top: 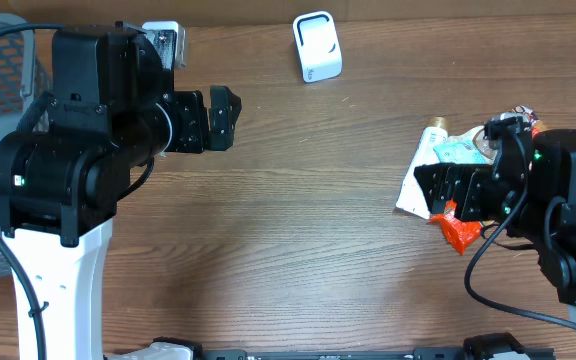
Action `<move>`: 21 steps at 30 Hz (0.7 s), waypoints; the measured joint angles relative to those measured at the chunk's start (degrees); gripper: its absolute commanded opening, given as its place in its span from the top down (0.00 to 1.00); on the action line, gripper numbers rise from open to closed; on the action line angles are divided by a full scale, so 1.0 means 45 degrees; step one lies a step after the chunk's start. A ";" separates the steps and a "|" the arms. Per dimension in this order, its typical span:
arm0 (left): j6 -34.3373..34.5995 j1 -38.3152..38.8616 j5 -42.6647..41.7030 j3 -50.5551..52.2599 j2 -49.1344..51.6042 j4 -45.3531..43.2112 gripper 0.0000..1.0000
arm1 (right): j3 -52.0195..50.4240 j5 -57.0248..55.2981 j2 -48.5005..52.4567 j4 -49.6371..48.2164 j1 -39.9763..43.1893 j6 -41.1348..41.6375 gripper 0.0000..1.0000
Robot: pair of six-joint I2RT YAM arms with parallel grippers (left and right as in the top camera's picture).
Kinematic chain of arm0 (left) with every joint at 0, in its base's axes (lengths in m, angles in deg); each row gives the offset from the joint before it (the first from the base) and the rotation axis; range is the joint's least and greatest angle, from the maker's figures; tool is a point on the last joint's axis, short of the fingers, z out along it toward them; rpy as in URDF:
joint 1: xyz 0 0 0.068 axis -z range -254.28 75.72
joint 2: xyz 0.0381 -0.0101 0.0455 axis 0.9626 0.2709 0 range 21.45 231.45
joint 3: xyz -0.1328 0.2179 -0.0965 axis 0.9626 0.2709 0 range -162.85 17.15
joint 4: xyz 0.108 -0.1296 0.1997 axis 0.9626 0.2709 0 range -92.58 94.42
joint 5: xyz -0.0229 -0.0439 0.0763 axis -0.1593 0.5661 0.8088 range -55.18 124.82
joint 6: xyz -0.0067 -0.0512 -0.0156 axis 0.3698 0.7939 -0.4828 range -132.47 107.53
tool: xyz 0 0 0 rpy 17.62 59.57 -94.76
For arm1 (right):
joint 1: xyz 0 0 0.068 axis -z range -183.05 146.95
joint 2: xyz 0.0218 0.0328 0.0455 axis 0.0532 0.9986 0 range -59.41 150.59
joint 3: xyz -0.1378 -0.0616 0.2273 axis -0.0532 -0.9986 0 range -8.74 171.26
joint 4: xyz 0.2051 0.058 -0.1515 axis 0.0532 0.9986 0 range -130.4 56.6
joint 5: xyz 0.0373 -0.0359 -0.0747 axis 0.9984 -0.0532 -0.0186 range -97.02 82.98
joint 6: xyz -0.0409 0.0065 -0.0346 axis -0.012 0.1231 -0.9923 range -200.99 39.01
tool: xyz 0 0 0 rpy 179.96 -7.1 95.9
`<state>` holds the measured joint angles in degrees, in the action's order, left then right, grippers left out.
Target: Scan the item barcode
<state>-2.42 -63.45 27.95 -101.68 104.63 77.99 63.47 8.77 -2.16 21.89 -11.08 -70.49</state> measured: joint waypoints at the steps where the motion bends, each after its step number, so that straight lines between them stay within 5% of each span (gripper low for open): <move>1: 0.0000 0.0000 0.0000 0.0000 0.0000 0.0005 0.00 | -0.0097 -0.0194 -0.0102 -0.0384 0.0000 -0.0015 0.00; 10: 0.0000 0.0000 0.0000 0.0000 0.0000 0.0005 0.00 | -0.3240 -0.2074 -0.3755 -0.4206 0.0029 -0.0005 0.00; 21: 0.0000 0.0000 0.0000 0.0000 0.0000 0.0000 0.01 | -1.0161 -0.4167 -0.9301 -1.0287 0.0039 -0.0053 0.00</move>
<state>-2.42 -63.45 27.95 -101.68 104.63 77.99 17.74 -9.98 -44.01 -24.41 -10.91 -70.73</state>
